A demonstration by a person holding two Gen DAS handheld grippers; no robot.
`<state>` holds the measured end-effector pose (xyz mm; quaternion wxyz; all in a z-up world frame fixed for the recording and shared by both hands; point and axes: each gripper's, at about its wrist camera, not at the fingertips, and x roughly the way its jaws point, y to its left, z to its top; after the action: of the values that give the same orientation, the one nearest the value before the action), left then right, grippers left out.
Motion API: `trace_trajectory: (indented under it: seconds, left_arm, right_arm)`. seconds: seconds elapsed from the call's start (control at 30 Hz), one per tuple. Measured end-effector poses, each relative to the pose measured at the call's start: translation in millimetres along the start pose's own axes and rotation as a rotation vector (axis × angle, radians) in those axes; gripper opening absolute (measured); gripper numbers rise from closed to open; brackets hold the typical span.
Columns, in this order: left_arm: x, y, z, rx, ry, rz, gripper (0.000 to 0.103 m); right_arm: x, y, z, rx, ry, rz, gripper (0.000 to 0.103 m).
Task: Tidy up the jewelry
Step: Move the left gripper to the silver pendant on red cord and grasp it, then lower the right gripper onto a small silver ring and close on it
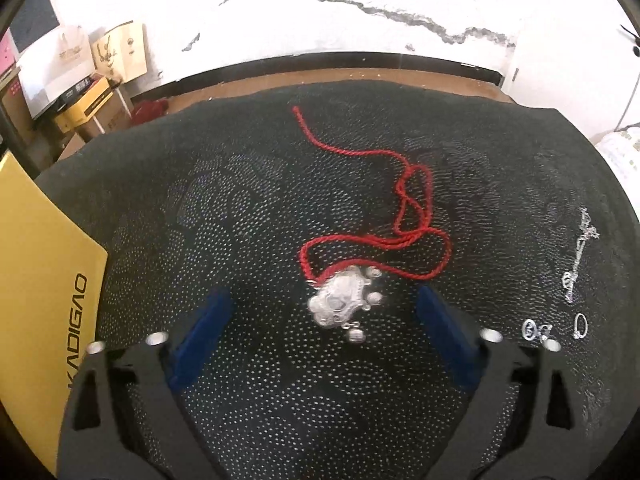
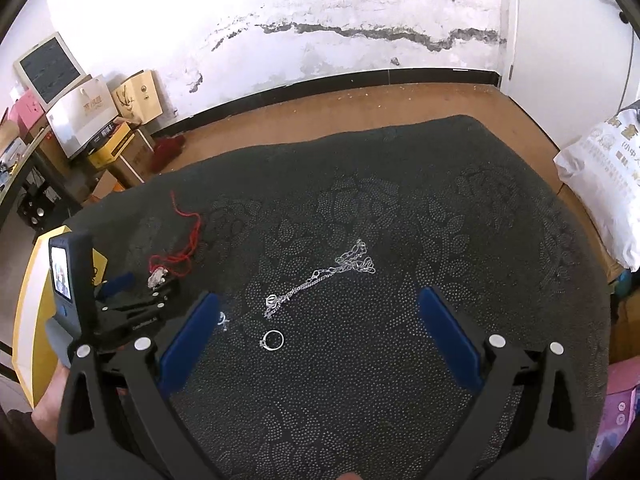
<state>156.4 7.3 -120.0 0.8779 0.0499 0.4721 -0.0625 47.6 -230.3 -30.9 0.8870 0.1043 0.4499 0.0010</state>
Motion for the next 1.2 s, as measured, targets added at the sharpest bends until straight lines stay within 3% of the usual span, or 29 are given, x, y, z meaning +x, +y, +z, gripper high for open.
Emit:
trace_trajectory:
  seconds: [0.03,0.17,0.2,0.47,0.7,0.8,1.0,1.2]
  left_arm:
    - [-2.4,-4.6,-0.2,0.009,-0.004,0.0,0.072]
    - [-6.0,-11.7,3.1,0.015,-0.007,0.008,0.036]
    - [-6.5,-13.3,2.1,0.022,-0.014,0.015,0.033]
    - [-24.6,-17.5,2.4,0.016,-0.028,0.029,0.031]
    - [-103.7,-12.8,7.0,-0.001,-0.119,0.05,0.031]
    - [-134.6,-5.6,2.8,-0.025,-0.134,0.056,0.031]
    - [-162.6,9.3,-1.5,-0.067,-0.145,-0.002,0.031]
    - [-155.7,17.3,-2.5,-0.084,-0.121,-0.043,0.031]
  right_arm:
    - [-0.1,-0.3,0.2,0.0,-0.001,-0.001,0.097]
    - [1.0,-1.1,1.0,0.004,0.005,-0.001,0.097]
    - [1.5,-0.5,1.0,0.001,0.007,0.0,0.097]
    - [3.9,0.2,2.5,-0.009,0.023,0.003,0.097]
    - [13.3,16.3,0.8,-0.06,0.047,0.003,0.097]
    - [22.8,33.5,-5.5,-0.138,0.07,0.004,0.097]
    - [48.0,74.1,-30.6,-0.386,0.094,-0.002,0.096]
    - [61.5,58.8,-45.4,-0.431,0.1,0.033,0.089]
